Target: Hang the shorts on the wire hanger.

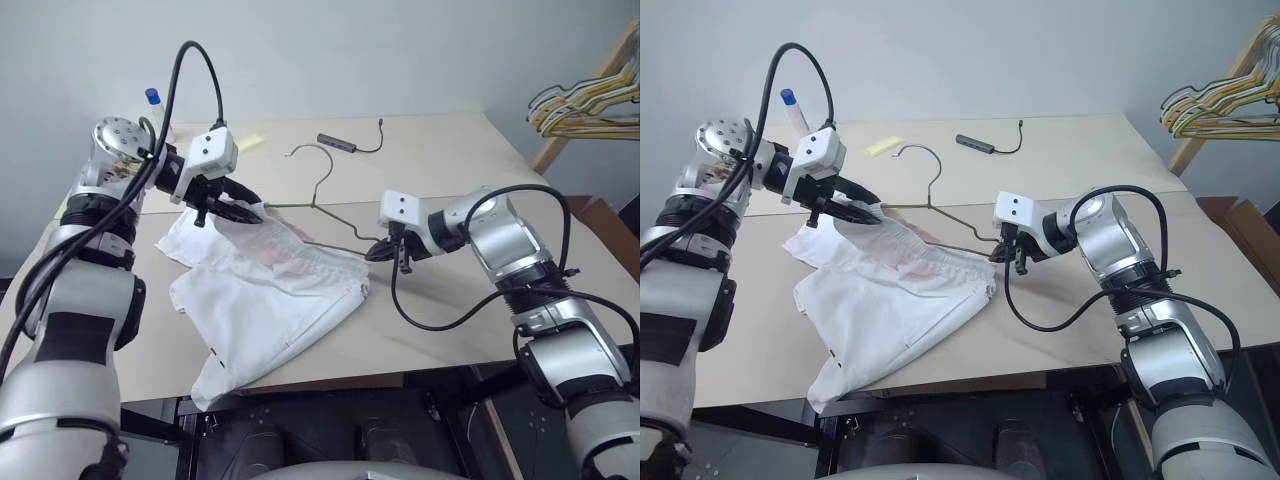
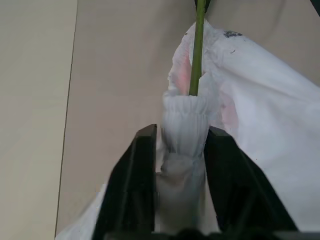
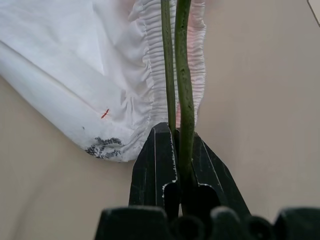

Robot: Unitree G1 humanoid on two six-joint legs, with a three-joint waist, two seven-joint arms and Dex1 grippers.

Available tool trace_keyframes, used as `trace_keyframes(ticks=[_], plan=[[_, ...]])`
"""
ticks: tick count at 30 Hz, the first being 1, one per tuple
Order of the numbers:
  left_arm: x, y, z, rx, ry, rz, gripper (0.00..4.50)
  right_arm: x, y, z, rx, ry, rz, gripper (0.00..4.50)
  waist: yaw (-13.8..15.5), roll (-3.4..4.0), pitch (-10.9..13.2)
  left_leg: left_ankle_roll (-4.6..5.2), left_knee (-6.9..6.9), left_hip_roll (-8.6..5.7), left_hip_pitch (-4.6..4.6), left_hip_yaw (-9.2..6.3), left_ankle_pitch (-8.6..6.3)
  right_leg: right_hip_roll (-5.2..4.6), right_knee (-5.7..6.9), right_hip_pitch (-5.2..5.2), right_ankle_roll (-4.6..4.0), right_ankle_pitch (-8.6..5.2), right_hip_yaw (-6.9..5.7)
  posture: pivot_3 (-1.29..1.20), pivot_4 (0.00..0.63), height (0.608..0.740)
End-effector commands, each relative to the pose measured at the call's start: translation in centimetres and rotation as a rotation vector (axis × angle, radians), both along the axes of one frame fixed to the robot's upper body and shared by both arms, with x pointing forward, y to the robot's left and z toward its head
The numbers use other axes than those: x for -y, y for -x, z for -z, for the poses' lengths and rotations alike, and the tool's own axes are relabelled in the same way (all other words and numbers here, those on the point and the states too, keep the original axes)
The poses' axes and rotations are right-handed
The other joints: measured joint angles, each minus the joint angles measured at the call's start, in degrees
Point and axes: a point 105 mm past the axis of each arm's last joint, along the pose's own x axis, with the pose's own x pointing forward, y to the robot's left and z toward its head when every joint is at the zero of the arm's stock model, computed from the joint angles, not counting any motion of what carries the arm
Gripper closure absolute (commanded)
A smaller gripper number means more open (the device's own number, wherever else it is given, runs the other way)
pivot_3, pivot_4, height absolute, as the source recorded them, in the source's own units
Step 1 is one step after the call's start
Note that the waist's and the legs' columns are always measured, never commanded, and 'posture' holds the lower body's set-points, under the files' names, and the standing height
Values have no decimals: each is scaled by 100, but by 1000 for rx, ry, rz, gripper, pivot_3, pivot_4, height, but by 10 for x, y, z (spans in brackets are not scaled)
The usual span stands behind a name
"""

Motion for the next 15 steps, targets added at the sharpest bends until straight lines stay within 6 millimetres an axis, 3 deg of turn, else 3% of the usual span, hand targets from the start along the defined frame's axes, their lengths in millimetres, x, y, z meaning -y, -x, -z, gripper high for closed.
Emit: trace_keyframes(ticks=[1, 2, 9, 15], plan=[[1, -3, -15, 53, 2, 8, 4222, -8, 0, -20, 91, -30, -47, 4500, -4, 0, 0, 0, 0, 0, 0, 0, 0, 1, 0, 0, 0, 0, 0, 18, 0, 740], [0, -3, -15, 53, -2, 8, 4478, -8, 1, -20, 98, -37, -53, 4500, -3, 0, 0, 0, 0, 0, 0, 0, 0, 0, 0, 0, 0, 0, 0, 18, 0, 740], [1, -7, -15, 118, -20, 0, 4478, -13, -3, -27, 237, -80, -78, 4500, -9, 0, 0, -1, 0, 0, -1, 0, 1, 0, 0, 0, 0, 0, 0, 16, 0, 740], [-5, -12, -21, 174, -29, -35, 4500, -2, -10, -26, 250, -76, -10, 2654, -24, 0, 0, -2, 1, 0, 0, 0, 1, 0, 0, 1, 1, 1, 0, 6, 0, 740]])
